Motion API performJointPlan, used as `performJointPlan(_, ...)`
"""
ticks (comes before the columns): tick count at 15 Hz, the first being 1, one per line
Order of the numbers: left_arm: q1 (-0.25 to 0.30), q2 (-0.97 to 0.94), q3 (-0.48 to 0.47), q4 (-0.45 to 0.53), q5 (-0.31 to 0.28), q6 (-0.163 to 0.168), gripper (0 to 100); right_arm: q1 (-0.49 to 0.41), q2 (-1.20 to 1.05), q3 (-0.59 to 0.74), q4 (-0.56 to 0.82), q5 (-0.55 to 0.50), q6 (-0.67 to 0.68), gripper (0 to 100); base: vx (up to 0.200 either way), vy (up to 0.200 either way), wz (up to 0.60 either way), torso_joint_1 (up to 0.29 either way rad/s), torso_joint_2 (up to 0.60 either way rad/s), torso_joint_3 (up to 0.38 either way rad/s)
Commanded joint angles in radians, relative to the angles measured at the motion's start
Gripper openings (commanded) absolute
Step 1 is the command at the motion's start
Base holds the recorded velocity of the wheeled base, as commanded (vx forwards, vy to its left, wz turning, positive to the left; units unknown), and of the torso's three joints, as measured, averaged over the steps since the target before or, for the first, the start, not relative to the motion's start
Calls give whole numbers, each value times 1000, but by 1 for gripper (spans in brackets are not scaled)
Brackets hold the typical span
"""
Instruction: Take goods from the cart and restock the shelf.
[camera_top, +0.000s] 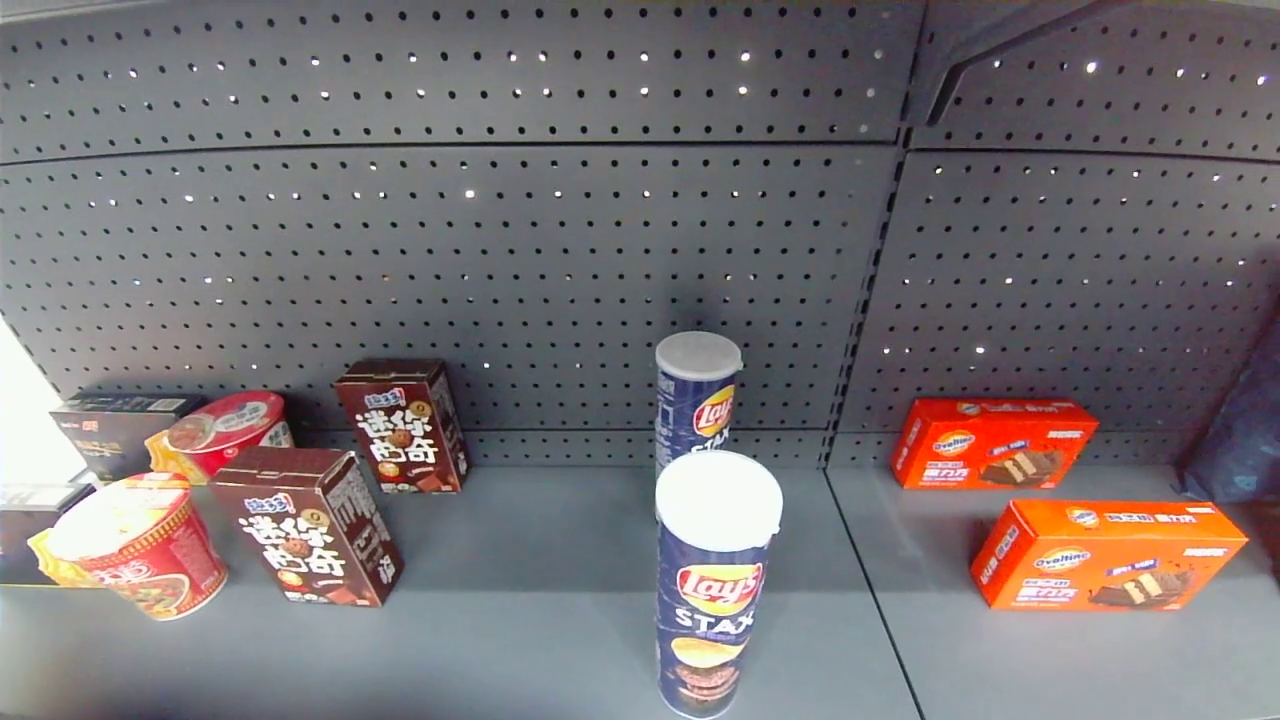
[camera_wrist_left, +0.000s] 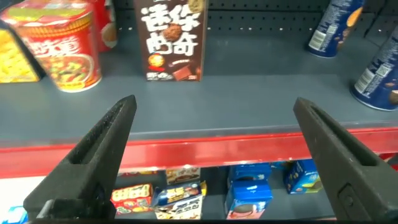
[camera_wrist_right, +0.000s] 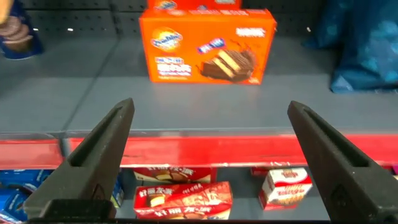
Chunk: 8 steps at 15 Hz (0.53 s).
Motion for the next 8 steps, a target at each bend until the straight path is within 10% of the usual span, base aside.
performJointPlan(1,1,1,0,0,-1,0,100,0,1,0,1,0,0,100,0,0,0,0,0,0)
performJointPlan(8,1,1,0,-2,-1,-1,100,0,1,0,1,0,0,100,0,0,0,0,0,0)
